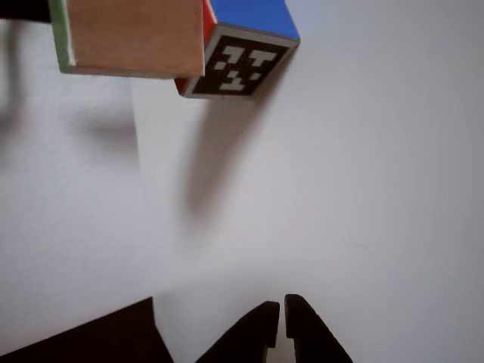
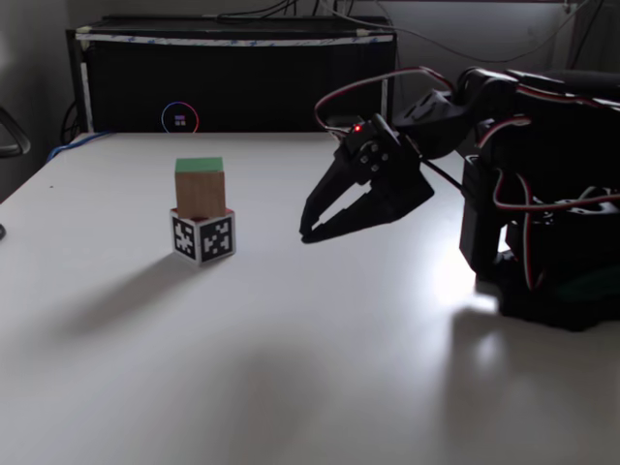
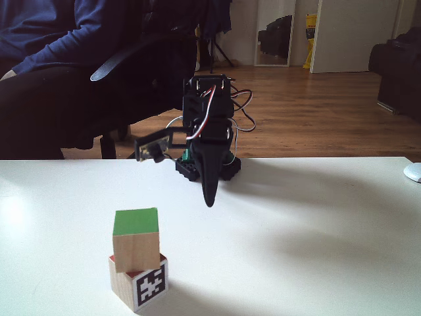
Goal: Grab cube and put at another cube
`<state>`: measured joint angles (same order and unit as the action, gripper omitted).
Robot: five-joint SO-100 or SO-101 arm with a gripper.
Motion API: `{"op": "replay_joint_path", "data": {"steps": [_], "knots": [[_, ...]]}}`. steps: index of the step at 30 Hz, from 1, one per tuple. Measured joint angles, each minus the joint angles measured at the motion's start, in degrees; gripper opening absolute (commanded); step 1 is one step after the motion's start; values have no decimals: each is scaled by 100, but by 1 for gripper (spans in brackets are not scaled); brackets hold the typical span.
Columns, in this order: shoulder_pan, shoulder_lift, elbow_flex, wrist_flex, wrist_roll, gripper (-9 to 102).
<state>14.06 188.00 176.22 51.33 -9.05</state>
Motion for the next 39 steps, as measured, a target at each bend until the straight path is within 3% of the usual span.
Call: {"op": "replay_joint_path", "data": {"steps": [5, 10, 15, 39], "knots": [[-62, 0, -26, 176, 53, 3], [-422, 18, -176, 1389, 1143, 0], [-448, 18, -334, 2153, 527, 0], [-26, 26, -352, 2232, 466, 0]]}}
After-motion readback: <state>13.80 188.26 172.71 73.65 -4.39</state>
